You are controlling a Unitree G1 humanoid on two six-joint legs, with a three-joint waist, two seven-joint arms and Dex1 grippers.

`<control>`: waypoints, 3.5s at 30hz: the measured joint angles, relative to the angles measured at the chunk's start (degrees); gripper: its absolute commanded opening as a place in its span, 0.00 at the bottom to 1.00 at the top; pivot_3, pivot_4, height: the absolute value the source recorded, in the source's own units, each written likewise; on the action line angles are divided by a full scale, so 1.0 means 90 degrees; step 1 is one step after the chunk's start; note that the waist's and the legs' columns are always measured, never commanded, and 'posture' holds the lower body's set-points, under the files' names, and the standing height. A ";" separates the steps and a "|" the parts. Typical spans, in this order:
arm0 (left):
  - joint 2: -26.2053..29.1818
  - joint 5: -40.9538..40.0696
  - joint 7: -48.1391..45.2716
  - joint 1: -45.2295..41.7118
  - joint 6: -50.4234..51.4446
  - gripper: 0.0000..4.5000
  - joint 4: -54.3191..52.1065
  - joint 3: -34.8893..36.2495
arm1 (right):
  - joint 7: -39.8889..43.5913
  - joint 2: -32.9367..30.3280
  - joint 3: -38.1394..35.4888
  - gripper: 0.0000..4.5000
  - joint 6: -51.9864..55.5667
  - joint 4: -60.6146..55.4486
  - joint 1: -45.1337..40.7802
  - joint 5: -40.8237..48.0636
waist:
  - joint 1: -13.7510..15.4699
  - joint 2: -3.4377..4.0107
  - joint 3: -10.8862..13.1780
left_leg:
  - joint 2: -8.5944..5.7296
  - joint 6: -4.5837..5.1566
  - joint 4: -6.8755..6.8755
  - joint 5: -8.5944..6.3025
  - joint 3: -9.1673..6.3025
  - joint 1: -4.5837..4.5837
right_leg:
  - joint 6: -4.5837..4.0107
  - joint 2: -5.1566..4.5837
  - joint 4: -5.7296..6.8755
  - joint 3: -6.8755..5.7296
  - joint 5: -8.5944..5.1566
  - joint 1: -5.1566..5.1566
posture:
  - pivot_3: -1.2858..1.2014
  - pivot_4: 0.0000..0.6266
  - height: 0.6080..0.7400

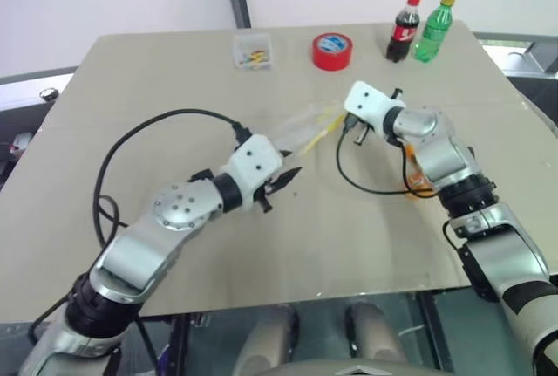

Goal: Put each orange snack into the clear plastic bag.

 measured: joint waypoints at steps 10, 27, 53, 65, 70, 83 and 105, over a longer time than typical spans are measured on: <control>-0.0451 0.1258 0.0013 -0.0518 -0.0029 0.37 0.0519 -0.0474 | -0.0010 0.0258 0.0037 0.00 0.0429 -0.0295 0.0002 -0.0085 | -0.0018 0.0000 0.0000 | 0.0000 0.0000 0.0007 0.0000 0.0001 0.0000 | 0.0000 0.0003 0.0009 0.0003 0.0000 -0.0003 | 0.52 0.24 1.00; -0.1001 0.2324 -0.0548 -0.0756 -0.1009 0.37 0.1089 -0.0671 | -0.0231 0.0349 0.0040 0.00 0.0972 -0.0703 0.0169 -0.0113 | -0.0017 0.0000 0.0000 | -0.0001 0.0000 0.0019 0.0000 0.0000 -0.0002 | 0.0001 0.0002 0.0019 0.0001 0.0000 -0.0003 | 0.52 0.24 1.00; -0.1094 0.1404 -0.1988 -0.0654 -0.5292 0.00 0.4393 0.0805 | 0.0081 0.0365 -0.1396 0.21 0.3263 -0.4457 0.2374 0.1284 | 0.0002 0.0001 -0.0002 | 0.0000 0.0002 0.0054 -0.0001 -0.0018 -0.0013 | 0.0002 -0.0004 0.0034 -0.0018 0.0001 0.0002 | 0.52 0.24 1.00; -0.1089 0.0682 -0.3227 -0.0677 -0.5720 0.00 0.4769 0.0989 | -0.1041 0.2487 -0.1748 0.00 0.4761 -0.4830 0.2165 0.2682 | 0.0001 0.0004 -0.0003 | -0.0008 0.0002 0.0062 -0.0001 -0.0028 -0.0011 | 0.0000 -0.0005 0.0039 -0.0030 0.0004 0.0002 | 0.52 0.24 1.00; -0.1103 0.0599 -0.3511 -0.0661 -0.5760 0.00 0.4703 0.1009 | -0.1420 0.2720 -0.1807 0.00 0.4698 -0.4414 0.2145 0.2904 | -0.0040 0.0005 -0.0003 | -0.0005 0.0001 0.0060 -0.0001 -0.0029 -0.0010 | -0.0001 -0.0002 0.0041 -0.0029 0.0004 0.0001 | 0.52 0.24 1.00; -0.0867 0.0482 -0.4193 -0.0495 -0.5791 0.00 0.4430 0.1042 | -0.1920 0.0090 0.0737 0.00 -0.0428 -0.2433 0.2187 0.0102 | -0.0066 0.0010 -0.0001 | -0.0005 0.0000 0.0061 0.0000 -0.0021 -0.0008 | 0.0000 0.0002 0.0040 -0.0030 0.0004 0.0001 | 0.52 0.24 1.00; -0.1079 0.1055 -0.3083 -0.0470 -0.5173 0.00 0.4460 0.1066 | -0.0782 -0.0627 -0.0448 1.00 -0.0496 -0.3947 0.3201 -0.0313 | 0.0063 0.0009 -0.0001 | -0.0002 0.0001 0.0068 0.0000 -0.0034 -0.0010 | 0.0000 0.0006 0.0033 -0.0036 0.0004 0.0019 | 0.52 0.24 1.00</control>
